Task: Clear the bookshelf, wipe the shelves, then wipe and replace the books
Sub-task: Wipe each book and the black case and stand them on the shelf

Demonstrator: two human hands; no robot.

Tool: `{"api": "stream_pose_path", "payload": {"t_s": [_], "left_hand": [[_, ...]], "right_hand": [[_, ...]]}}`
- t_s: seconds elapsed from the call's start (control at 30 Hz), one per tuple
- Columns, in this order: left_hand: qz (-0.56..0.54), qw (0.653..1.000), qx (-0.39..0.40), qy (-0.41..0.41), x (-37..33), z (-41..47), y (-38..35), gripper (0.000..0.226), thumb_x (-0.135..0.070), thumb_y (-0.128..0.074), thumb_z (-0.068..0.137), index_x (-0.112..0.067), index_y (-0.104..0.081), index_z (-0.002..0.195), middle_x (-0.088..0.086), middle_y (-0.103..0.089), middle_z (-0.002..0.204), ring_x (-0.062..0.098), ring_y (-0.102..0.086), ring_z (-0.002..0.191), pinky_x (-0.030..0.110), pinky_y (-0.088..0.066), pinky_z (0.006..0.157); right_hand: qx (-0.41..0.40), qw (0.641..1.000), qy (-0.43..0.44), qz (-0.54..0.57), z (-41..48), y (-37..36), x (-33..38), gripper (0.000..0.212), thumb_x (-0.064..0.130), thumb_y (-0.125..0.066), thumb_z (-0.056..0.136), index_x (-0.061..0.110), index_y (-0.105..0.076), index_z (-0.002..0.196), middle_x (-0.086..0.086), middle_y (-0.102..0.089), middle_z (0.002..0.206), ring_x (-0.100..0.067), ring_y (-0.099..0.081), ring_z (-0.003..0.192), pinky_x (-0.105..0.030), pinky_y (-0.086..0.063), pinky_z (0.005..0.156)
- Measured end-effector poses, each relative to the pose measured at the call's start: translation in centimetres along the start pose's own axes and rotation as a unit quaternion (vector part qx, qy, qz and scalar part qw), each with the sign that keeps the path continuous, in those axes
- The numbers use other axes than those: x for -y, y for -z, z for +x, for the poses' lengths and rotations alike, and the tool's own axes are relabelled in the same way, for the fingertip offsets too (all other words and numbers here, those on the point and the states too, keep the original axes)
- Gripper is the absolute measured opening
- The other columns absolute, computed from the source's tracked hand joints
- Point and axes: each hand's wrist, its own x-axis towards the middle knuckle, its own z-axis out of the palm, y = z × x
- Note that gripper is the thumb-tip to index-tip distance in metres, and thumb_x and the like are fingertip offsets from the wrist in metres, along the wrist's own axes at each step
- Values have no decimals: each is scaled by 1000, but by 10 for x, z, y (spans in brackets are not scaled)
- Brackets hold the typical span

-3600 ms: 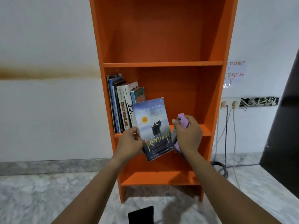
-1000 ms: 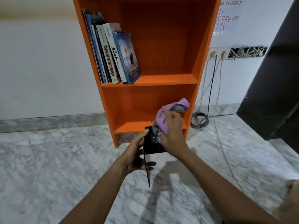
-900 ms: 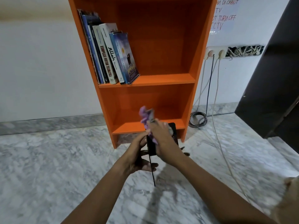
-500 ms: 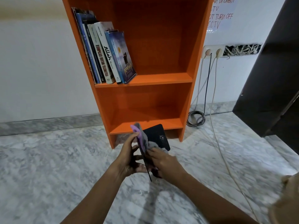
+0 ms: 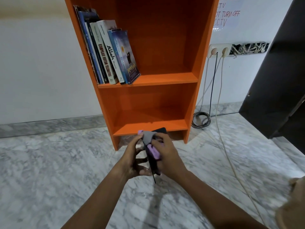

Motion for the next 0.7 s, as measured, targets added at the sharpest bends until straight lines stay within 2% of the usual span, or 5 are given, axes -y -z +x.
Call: {"api": "stream_pose_path", "payload": {"t_s": [0.2,0.33,0.5,0.6,0.7], "left_hand": [[31,999,6,-4,8,-6,-15,65,-61,-70,81,-9,-70,121,21,-63,128,47,-66,110,73,-51,85],[8,1000,-4,6,8,-6,-11,59,-56,-67,83,-10,-68,120,19,-59,118,43,-63,99,70,-48,94],[-38,999,-3,-8,-3,-1,2,82,-58,-78,63,-10,-66,128,22,-55,126,45,-57,98,63,-54,81],[-47,999,10,-17,-5,0,5,83,-61,-78,64,-12,-66,129,23,-55,130,49,-59,97,63,-53,84],[-18,998,45,-25,1,-1,-2,65,-65,-67,77,-14,-75,117,21,-66,128,44,-67,97,62,-55,83]], "right_hand": [[51,952,71,-295,0,6,-23,47,35,-61,75,17,-50,117,-16,-57,139,-33,-48,136,-49,-30,109],[-38,978,-109,-176,2,24,-53,32,10,-53,81,10,-57,114,-17,-59,116,-33,-56,97,-34,-41,76],[-147,931,-334,-13,-12,48,-78,25,1,-54,85,11,-57,109,-11,-53,102,-29,-54,90,-28,-33,63],[-202,952,-225,46,11,45,-53,25,13,-50,83,13,-60,106,-9,-55,101,-25,-52,88,-37,-42,70],[-61,994,-84,35,33,33,-16,56,6,-62,82,16,-58,137,-12,-56,130,-29,-53,114,-42,-48,95]]}}
